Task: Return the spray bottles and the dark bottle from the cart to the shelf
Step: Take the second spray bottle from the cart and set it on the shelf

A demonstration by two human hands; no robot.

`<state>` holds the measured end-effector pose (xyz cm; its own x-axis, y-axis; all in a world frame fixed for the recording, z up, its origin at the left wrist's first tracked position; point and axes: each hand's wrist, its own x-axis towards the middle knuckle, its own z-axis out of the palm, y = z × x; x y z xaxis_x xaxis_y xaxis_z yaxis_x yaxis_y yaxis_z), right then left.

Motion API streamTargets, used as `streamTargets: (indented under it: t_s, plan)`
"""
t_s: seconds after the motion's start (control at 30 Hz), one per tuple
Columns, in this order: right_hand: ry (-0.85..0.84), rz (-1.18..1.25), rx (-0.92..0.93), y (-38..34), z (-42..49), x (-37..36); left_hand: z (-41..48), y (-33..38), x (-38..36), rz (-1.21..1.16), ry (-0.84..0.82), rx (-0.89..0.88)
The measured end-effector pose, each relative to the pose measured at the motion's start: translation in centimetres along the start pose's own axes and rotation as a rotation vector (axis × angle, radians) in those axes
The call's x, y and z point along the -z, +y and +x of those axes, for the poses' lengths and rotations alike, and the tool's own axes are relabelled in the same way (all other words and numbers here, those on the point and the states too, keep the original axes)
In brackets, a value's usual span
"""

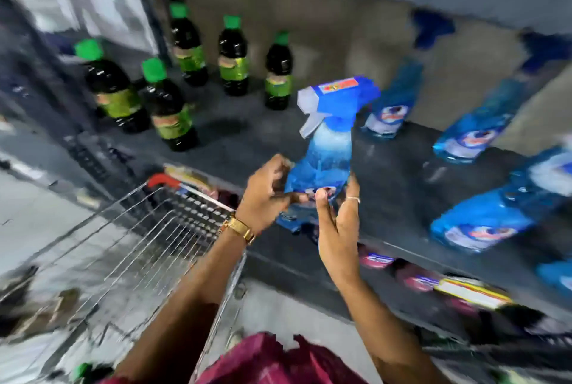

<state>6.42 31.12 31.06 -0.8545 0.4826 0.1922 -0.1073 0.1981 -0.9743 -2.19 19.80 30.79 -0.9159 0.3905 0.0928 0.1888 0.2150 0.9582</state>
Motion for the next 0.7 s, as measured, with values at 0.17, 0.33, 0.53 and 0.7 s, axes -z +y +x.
streamTargets:
  t_s: [0.17,0.33,0.53,0.7]
  plan:
    - [0.227,-0.088,-0.016,1.4,1.2,5.8,2.7,0.7,-7.4,-0.067,-0.216,-0.044]
    - [0.278,-0.159,-0.053,2.4,1.7,8.2,3.8,0.7,-10.1,-0.080,-0.262,-0.056]
    - [0.276,-0.169,-0.037,2.7,2.0,8.8,4.3,0.5,-10.8,-0.082,-0.286,-0.050]
    - [0.493,-0.307,0.141,2.9,0.1,6.3,3.7,0.1,-11.0,-0.086,-0.265,-0.065]
